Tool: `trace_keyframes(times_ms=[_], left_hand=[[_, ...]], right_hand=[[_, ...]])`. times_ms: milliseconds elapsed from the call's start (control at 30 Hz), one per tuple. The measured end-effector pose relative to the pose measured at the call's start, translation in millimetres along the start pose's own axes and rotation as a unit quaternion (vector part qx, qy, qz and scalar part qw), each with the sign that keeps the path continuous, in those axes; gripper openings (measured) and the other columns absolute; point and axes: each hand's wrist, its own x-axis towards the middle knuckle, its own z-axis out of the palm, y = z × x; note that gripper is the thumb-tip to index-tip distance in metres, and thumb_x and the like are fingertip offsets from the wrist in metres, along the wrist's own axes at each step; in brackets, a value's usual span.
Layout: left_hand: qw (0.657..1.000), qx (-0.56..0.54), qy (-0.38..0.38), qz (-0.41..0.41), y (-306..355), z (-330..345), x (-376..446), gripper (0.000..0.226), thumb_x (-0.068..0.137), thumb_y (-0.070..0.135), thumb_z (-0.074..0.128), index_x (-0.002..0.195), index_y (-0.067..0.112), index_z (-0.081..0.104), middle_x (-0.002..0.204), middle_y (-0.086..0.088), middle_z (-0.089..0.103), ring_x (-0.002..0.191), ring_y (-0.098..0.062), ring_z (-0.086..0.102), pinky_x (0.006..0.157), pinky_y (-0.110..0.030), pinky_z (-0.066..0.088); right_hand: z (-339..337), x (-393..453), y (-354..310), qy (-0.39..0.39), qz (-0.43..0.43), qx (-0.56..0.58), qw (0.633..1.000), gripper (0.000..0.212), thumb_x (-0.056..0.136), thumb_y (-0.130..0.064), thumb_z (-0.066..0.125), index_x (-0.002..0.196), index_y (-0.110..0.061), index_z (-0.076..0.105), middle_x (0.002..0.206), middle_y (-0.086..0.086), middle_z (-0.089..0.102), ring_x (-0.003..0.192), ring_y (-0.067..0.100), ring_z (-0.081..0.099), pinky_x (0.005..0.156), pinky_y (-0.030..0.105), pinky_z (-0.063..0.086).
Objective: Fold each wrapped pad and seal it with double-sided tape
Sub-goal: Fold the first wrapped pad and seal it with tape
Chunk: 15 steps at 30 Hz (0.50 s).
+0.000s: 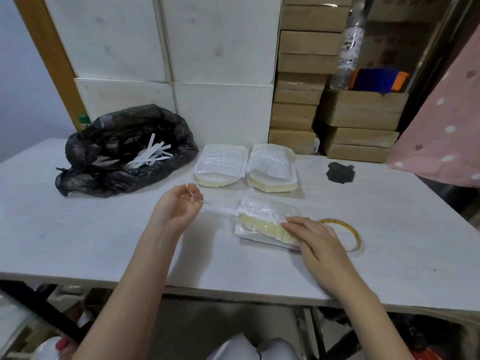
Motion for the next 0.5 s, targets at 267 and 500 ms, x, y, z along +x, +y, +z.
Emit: trace_keyframes(times_ms=[267, 500], left_hand=[[0.976, 0.173, 0.098, 0.087, 46, -26, 38, 0.027, 0.101, 0.007, 0.029, 0.077, 0.010, 0.040, 0.065, 0.003, 0.039, 0.037, -0.003, 0.037, 0.042, -0.012, 0.031], [0.860, 0.449, 0.176, 0.168, 51, -38, 40, 0.032, 0.092, -0.011, 0.029, 0.068, 0.010, 0.037, 0.060, -0.005, 0.027, 0.035, -0.009, 0.035, 0.039, -0.019, 0.029]], right_hand=[[2, -3, 0, -0.030, 0.027, 0.020, 0.999, 0.051, 0.085, -0.017, 0.030, 0.128, -0.026, 0.055, 0.129, -0.021, 0.044, 0.122, 0.003, 0.040, 0.097, 0.016, 0.023], [-4, -7, 6, -0.065, 0.023, 0.109, 0.992, 0.048, 0.088, -0.018, 0.032, 0.127, -0.034, 0.052, 0.132, -0.032, 0.036, 0.124, -0.011, 0.032, 0.101, 0.001, 0.019]])
